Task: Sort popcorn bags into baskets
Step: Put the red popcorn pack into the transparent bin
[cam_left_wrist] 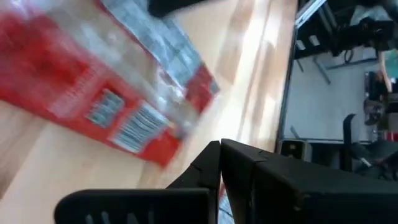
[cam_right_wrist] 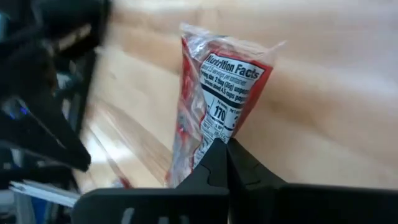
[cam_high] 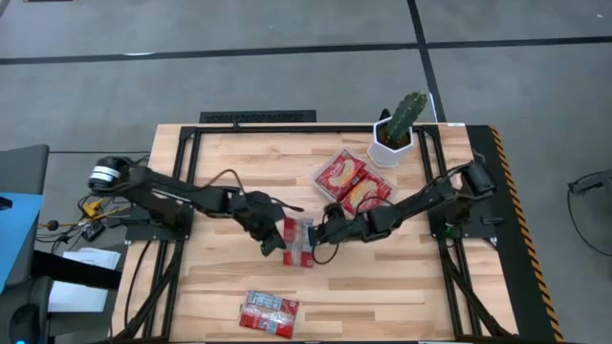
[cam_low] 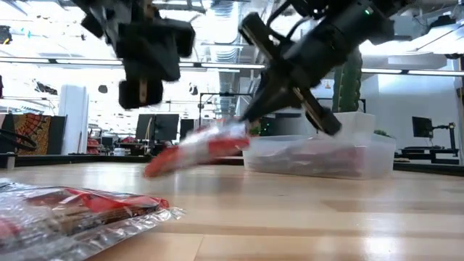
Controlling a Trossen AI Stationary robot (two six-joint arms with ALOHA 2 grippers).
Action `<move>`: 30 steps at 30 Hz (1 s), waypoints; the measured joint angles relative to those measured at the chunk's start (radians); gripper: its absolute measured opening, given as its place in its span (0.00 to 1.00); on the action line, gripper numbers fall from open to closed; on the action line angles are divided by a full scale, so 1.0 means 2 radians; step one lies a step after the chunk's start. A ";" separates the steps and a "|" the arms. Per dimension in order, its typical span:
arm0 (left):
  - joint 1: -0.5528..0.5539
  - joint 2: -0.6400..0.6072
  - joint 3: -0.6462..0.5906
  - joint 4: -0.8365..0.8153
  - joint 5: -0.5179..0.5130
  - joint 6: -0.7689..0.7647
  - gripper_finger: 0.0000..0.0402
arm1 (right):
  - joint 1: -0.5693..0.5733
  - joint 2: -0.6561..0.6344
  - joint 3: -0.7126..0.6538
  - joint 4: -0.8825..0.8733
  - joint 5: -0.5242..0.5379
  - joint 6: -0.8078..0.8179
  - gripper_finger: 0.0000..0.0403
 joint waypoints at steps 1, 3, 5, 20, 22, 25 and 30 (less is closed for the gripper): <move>0.000 -0.014 0.000 -0.007 -0.005 0.001 0.00 | -0.005 -0.010 0.000 -0.004 0.002 -0.004 0.00; 0.000 -0.045 0.000 -0.024 -0.030 0.002 0.00 | -0.014 -0.030 0.000 -0.010 0.010 -0.013 0.00; 0.000 -0.074 0.000 -0.032 -0.061 0.010 0.00 | -0.023 -0.050 0.000 -0.025 0.024 -0.018 0.00; -0.001 -0.154 0.000 -0.117 -0.149 0.019 0.00 | -0.093 -0.219 0.001 -0.272 0.142 0.004 0.00; -0.001 -0.154 0.000 -0.114 -0.149 0.019 0.00 | -0.108 -0.232 0.000 -0.321 0.147 0.021 0.00; -0.001 -0.154 0.000 -0.114 -0.151 0.019 0.00 | -0.133 -0.242 -0.003 -0.347 0.152 0.029 0.00; -0.001 -0.154 0.000 -0.114 -0.163 0.019 0.00 | -0.177 -0.247 -0.032 -0.329 0.119 0.024 0.00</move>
